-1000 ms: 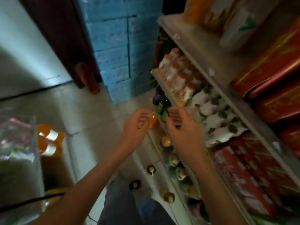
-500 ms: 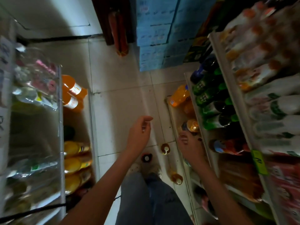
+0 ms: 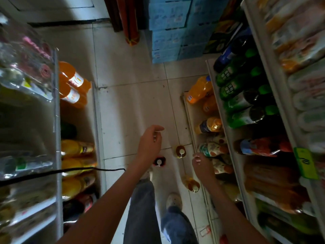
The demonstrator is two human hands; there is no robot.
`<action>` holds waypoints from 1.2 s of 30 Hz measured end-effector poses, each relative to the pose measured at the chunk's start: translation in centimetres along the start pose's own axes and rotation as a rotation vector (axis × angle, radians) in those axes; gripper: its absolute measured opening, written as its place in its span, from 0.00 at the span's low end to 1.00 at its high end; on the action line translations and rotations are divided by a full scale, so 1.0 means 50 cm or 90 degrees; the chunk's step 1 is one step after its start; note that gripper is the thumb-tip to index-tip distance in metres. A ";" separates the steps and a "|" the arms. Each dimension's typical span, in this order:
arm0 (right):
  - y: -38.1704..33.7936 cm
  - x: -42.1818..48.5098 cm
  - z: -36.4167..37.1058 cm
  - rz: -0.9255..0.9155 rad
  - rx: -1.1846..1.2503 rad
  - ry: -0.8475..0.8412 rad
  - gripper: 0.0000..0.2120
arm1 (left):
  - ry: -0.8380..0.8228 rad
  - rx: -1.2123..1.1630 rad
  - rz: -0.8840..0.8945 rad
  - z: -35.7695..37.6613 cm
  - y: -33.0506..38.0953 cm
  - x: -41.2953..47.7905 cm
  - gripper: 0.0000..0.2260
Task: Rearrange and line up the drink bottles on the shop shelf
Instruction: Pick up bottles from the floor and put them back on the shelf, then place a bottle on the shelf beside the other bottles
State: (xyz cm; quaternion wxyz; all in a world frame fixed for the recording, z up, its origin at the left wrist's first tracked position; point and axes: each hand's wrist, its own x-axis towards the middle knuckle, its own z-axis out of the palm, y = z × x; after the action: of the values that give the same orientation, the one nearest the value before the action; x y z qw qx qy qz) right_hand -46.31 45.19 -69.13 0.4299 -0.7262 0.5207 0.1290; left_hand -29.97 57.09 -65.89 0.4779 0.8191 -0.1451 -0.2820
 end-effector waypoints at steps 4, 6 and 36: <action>0.111 -0.005 0.009 0.038 -0.009 -0.029 0.11 | 0.006 -0.004 -0.022 0.069 -0.048 -0.060 0.10; 0.181 -0.005 0.015 0.072 0.001 -0.042 0.11 | -0.002 -0.017 -0.042 0.118 -0.086 -0.095 0.10; 0.362 0.424 0.636 -0.307 -0.413 -0.165 0.24 | 0.000 0.118 -0.275 0.337 -0.805 0.031 0.27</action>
State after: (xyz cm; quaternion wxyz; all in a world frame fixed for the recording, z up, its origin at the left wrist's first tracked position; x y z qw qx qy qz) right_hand -44.71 54.07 -110.45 0.2586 -0.9027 0.2099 0.2725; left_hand -40.15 64.67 -107.68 0.3292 0.8715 0.0081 -0.3635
